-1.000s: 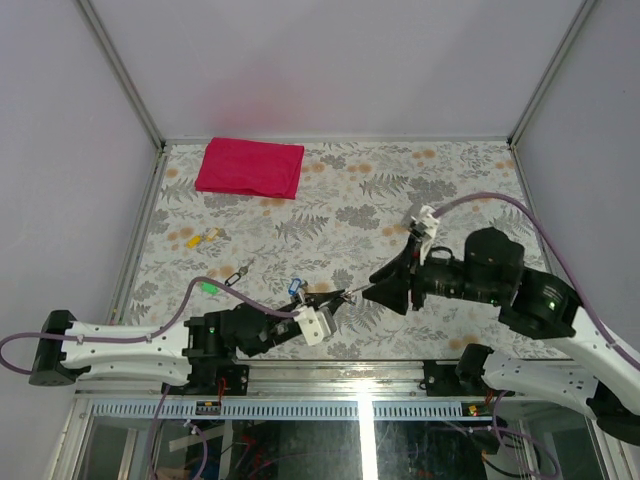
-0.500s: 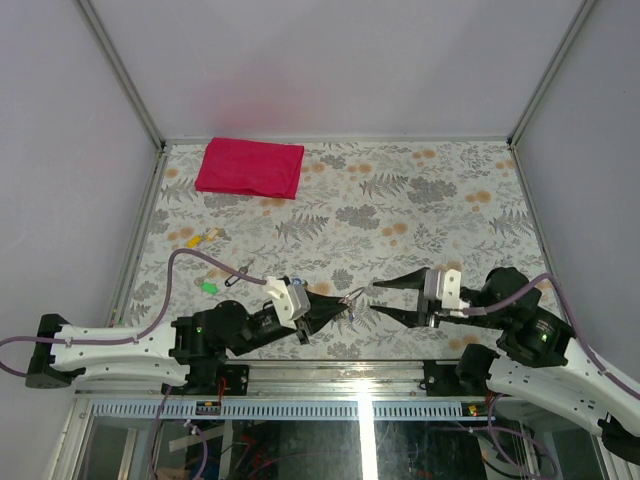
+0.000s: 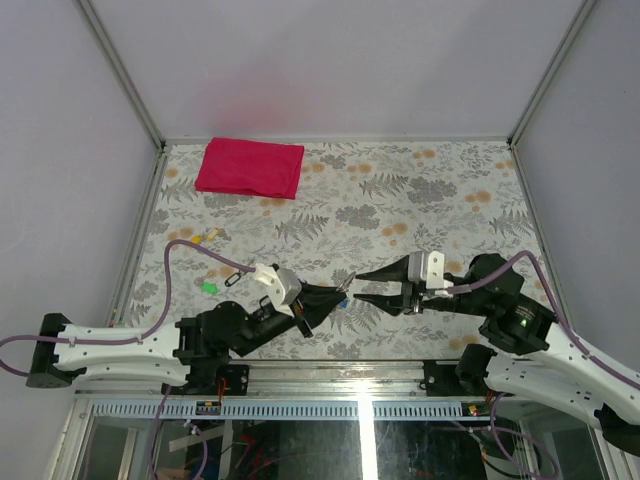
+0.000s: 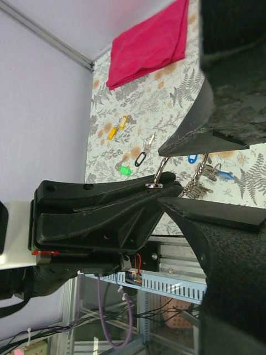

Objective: Put the keys on the keyring

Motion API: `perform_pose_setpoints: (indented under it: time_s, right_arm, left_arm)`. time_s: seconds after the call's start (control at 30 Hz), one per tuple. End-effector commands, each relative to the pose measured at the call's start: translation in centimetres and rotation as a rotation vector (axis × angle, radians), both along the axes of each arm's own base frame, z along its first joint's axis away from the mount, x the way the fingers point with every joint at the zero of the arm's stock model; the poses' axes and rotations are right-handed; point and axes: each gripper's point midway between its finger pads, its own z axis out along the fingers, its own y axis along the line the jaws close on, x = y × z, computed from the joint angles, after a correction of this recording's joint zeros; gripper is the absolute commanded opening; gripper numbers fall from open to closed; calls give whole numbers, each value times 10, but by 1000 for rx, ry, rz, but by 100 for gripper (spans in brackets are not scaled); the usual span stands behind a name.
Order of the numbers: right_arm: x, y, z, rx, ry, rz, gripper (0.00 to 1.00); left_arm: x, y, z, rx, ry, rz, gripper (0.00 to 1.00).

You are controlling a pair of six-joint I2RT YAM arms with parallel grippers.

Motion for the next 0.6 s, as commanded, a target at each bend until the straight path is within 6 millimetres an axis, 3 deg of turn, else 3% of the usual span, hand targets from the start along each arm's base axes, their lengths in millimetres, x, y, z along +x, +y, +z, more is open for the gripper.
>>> perform_pose_setpoints:
  time_s: [0.0,0.57]
  right_arm:
    - [5,1,32,113,40,-32,42]
    - [8,19,13,70,87,7,37]
  left_arm:
    - [10,5,29,-119,4,71,0]
    - [13,5,29,-110,9,91,1]
